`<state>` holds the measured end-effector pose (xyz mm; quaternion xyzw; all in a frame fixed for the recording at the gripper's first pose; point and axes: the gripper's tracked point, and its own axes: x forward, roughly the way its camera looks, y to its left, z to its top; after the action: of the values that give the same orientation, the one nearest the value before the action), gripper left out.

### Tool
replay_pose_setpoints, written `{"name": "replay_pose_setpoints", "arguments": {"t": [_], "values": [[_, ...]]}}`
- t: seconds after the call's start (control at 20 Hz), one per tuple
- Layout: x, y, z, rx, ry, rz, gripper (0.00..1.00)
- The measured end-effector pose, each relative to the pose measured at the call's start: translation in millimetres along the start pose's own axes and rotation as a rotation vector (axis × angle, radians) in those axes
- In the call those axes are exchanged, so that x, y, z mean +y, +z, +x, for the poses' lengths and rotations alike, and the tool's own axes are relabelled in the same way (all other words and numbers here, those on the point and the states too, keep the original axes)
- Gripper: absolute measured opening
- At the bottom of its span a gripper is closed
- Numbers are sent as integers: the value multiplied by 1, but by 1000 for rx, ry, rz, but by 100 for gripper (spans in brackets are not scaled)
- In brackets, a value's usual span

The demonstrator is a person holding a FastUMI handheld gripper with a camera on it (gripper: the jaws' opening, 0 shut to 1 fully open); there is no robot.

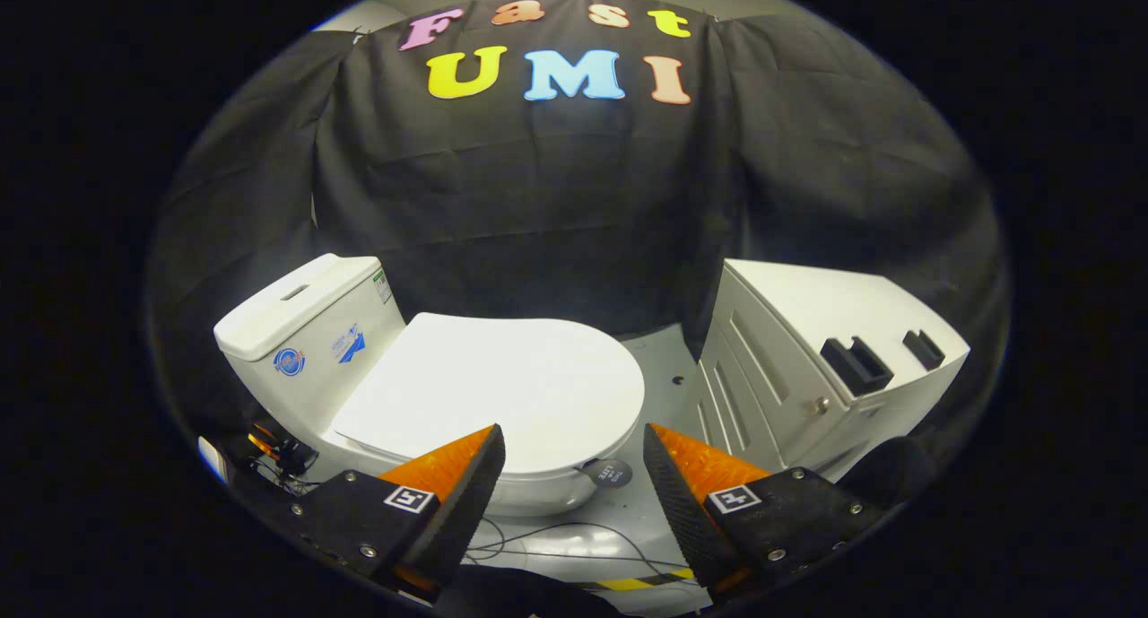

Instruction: Open the toilet lid.

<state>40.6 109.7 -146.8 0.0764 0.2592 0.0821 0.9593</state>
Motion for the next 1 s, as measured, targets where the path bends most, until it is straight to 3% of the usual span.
{"name": "replay_pose_setpoints", "arguments": {"t": [0.65,1.0], "values": [[-41,-48,66,127,-70,461,91],[-43,-94,88,177,-106,613,87]]}}
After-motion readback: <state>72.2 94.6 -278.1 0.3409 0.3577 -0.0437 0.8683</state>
